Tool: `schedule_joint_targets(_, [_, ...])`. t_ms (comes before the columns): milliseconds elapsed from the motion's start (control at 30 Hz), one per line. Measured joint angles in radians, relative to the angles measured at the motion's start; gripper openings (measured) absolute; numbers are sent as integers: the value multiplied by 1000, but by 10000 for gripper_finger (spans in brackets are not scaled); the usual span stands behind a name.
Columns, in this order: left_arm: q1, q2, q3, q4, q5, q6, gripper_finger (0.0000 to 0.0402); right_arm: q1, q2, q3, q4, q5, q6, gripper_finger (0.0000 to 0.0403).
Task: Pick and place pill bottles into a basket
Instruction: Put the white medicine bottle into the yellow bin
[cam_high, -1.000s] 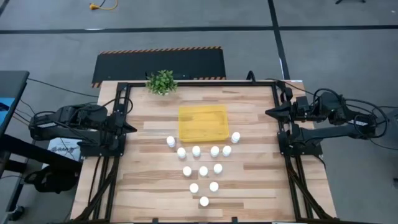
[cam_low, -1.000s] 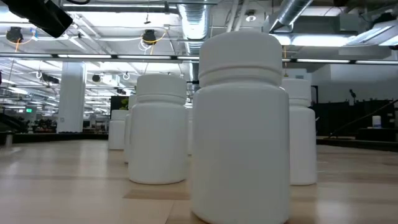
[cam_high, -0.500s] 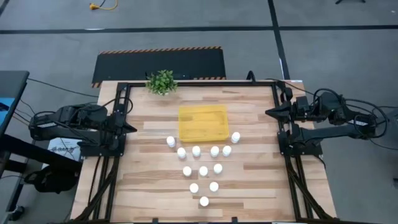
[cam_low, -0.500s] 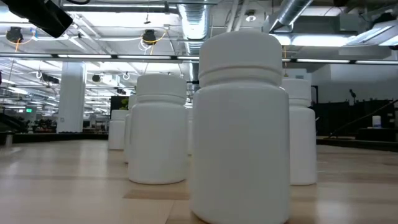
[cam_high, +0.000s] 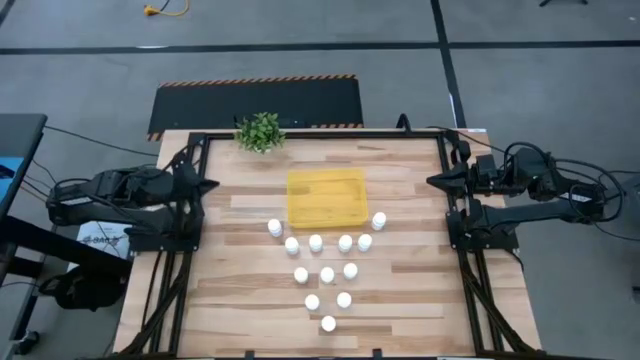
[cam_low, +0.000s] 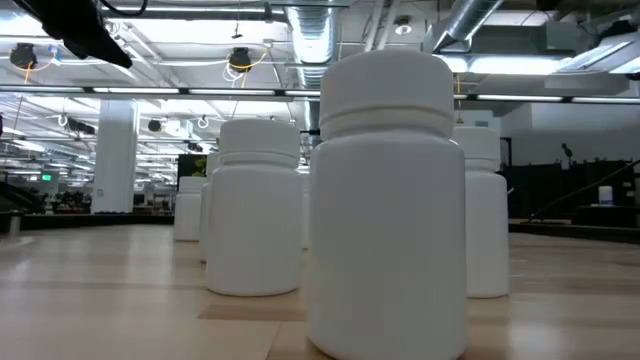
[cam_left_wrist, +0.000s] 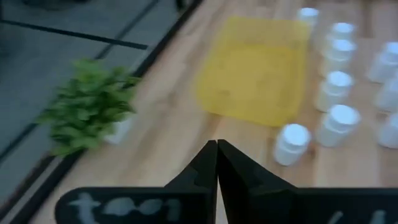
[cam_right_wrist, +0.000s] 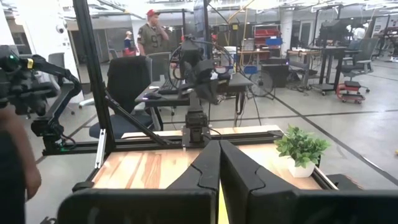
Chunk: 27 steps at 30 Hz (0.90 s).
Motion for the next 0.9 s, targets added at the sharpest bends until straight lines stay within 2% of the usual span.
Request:
schedule_joint_targets(200, [0, 0, 0, -1, 17, 71, 0, 0, 0, 0, 0, 0, 0, 0])
schedule_joint_targets(533, [0, 0, 0, -1, 46, 74, 0, 0, 0, 0, 8, 0, 0, 0])
schedule_joint_targets(733, [0, 0, 0, -1, 48, 96, 0, 6, 0, 0, 66, -1, 82, 0])
schedule_joint_targets(900, [0, 0, 0, -1, 48, 103, 0, 5, 1, 0, 180, -1, 88, 0])
